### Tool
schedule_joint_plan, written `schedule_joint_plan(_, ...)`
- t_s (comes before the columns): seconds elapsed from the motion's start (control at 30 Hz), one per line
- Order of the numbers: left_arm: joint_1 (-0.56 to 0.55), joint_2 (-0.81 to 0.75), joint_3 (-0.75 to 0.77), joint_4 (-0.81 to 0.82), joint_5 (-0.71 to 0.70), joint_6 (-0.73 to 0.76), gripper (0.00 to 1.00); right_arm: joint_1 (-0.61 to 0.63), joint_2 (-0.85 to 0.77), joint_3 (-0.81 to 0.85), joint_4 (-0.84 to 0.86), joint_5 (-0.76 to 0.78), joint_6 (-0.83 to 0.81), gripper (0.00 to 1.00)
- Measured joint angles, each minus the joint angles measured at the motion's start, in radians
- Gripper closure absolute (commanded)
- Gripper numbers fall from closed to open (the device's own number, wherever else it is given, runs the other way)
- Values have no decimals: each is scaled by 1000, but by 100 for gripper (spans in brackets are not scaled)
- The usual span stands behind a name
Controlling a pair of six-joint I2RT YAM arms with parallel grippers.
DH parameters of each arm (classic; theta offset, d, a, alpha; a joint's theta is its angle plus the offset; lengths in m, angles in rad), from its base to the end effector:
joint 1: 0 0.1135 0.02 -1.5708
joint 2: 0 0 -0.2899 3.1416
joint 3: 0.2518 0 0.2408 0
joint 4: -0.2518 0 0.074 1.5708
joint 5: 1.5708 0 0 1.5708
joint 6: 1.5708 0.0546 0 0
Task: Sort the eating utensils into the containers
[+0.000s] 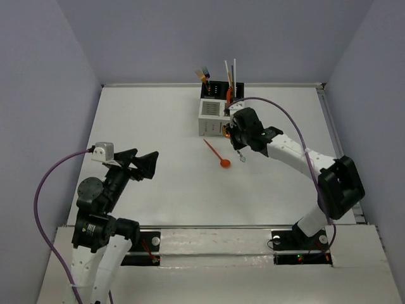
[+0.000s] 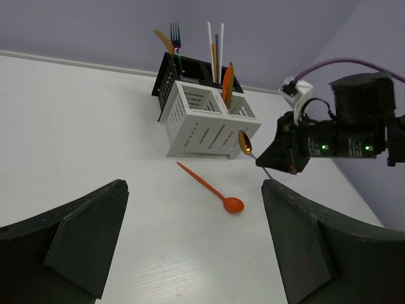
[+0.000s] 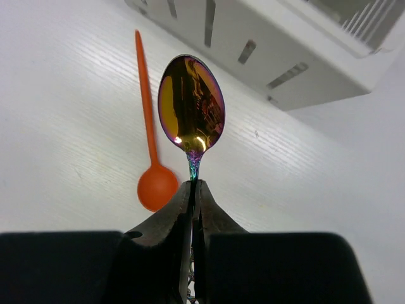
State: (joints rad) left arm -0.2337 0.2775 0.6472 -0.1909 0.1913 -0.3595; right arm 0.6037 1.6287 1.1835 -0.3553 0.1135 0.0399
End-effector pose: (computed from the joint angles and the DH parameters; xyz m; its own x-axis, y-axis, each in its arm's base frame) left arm 0.0584 -0.0246 0.3558 0.0179 -0.3593 -0.9330 0.4441 0.8390 -0.3145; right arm 0.3018 0.2006 0.2646 -0.6103 -0.3727 -0.6990 -0.4751 0.8783 -0.0534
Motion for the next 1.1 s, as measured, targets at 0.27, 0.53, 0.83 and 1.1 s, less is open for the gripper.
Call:
schedule_joint_plan(0.27, 0, 0, 0, 0, 0, 0, 1, 0, -84, 22, 252, -27, 45, 93)
schedule_joint_plan(0.53, 0, 0, 0, 0, 0, 0, 1, 0, 130, 212, 655, 19, 89, 93)
schedule_joint_plan(0.83, 0, 0, 0, 0, -1, 0, 1, 0, 364, 393, 844, 95, 71, 93)
schedule_joint_plan(1.1, 0, 0, 0, 0, -1, 0, 1, 0, 427, 371, 923, 111, 27, 59)
